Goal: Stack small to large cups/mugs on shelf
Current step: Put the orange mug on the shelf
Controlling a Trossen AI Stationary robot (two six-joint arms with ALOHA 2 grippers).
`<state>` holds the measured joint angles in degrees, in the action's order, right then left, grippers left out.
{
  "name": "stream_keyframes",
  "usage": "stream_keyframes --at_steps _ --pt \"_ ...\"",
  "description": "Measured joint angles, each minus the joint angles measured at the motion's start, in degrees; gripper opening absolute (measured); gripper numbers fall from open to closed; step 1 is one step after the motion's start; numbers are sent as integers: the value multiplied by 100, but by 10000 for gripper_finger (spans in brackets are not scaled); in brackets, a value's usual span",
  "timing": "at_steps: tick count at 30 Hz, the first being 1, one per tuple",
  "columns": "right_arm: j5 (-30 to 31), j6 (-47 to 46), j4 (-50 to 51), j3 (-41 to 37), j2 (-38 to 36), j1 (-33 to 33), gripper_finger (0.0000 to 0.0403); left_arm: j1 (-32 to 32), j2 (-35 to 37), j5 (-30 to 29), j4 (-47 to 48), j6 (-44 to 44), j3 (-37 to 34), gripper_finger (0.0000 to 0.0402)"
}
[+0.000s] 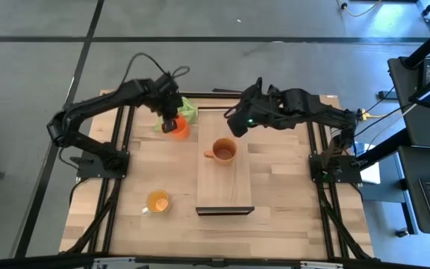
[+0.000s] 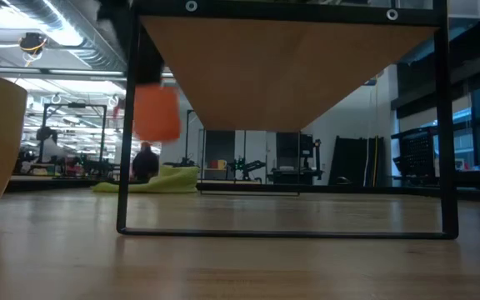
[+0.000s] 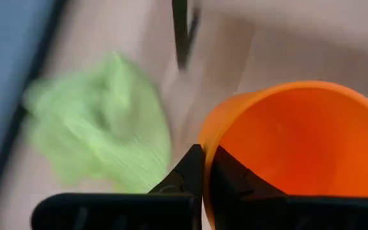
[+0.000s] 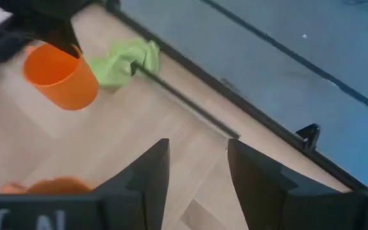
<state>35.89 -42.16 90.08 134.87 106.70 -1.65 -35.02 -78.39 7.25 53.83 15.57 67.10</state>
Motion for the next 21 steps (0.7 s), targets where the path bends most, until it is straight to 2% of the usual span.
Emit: stream_keyframes --at_steps 7,10,14,17,21 --pt "381 -268 -4 0 -311 -2 150 580 -537 -586 1499 -44 2426 2" --pt "645 -389 -6 0 -424 13 146 945 -1049 -881 1947 -156 3527 2" --pt "660 -513 -13 -67 -540 136 141 1284 -1980 -1064 2365 -190 4900 1" --pt "663 -565 -11 -170 -630 191 136 1338 -2604 -1170 2450 -174 5637 1" --pt "790 -640 -3 -320 -737 192 132 1222 -3226 -865 2441 -192 6256 1"
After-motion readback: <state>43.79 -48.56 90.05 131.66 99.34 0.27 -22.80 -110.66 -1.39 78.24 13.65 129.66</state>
